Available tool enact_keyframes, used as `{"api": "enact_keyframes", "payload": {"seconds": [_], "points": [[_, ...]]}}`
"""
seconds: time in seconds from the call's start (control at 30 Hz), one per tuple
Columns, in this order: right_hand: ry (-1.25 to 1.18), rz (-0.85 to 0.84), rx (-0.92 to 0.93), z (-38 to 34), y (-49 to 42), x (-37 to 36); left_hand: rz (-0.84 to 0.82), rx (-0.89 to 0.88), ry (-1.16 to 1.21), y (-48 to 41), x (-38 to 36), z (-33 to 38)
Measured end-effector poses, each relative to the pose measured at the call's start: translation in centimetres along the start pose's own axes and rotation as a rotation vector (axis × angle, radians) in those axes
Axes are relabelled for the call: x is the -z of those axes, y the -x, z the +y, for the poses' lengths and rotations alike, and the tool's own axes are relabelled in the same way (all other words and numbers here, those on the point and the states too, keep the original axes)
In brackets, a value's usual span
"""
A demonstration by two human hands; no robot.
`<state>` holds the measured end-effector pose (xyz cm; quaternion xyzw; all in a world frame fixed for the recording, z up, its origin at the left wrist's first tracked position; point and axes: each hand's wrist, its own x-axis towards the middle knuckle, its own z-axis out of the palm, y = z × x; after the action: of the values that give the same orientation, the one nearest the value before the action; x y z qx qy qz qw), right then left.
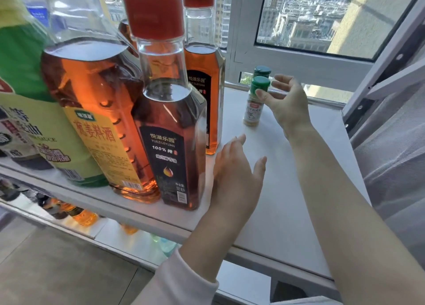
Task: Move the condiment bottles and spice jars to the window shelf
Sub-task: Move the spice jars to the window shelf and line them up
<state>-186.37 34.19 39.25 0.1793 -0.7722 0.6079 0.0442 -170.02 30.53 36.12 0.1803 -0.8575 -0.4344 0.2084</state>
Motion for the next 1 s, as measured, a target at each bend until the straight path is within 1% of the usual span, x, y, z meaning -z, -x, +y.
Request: {"api": "enact_keyframes", "payload": {"seconds": [0.13, 0.27, 0.33, 0.47, 0.57, 0.67, 0.73, 0.83, 0.9, 1.0], "points": [[0.140, 0.097, 0.072, -0.8, 1.9, 1.8, -0.009, -0.036, -0.047, 1.5, 0.2, 0.3], [0.266, 0.106, 0.115, -1.8, 6.8, 3.8, -0.033, -0.120, -0.116, 4.0, 0.7, 0.6], [0.343, 0.130, 0.138, -2.1, 10.4, 4.4, -0.060, -0.179, -0.151, 5.9, 1.5, 0.6], [0.531, 0.228, 0.196, -2.6, 19.2, 5.0, -0.124, -0.317, -0.141, 10.5, 4.2, -0.6], [0.613, 0.307, 0.222, -2.8, 26.4, 4.5, -0.156, -0.417, -0.130, 14.2, 7.0, -3.3], [0.690, 0.393, 0.239, -2.7, 33.6, 2.7, -0.195, -0.463, -0.149, 18.1, 9.6, -7.0], [0.724, 0.389, 0.194, -2.1, 38.3, 0.8, -0.283, -0.420, -0.196, 20.9, 11.1, -9.4], [0.749, 0.314, 0.038, -1.2, 45.0, -1.9, -0.393, -0.387, -0.274, 24.9, 12.5, -12.6], [0.752, 0.277, -0.043, -0.8, 48.9, -3.3, -0.436, -0.374, -0.295, 27.5, 13.1, -14.2], [0.777, 0.250, -0.104, -0.5, 54.2, -4.3, -0.495, -0.383, -0.323, 31.1, 13.6, -16.1]]}}
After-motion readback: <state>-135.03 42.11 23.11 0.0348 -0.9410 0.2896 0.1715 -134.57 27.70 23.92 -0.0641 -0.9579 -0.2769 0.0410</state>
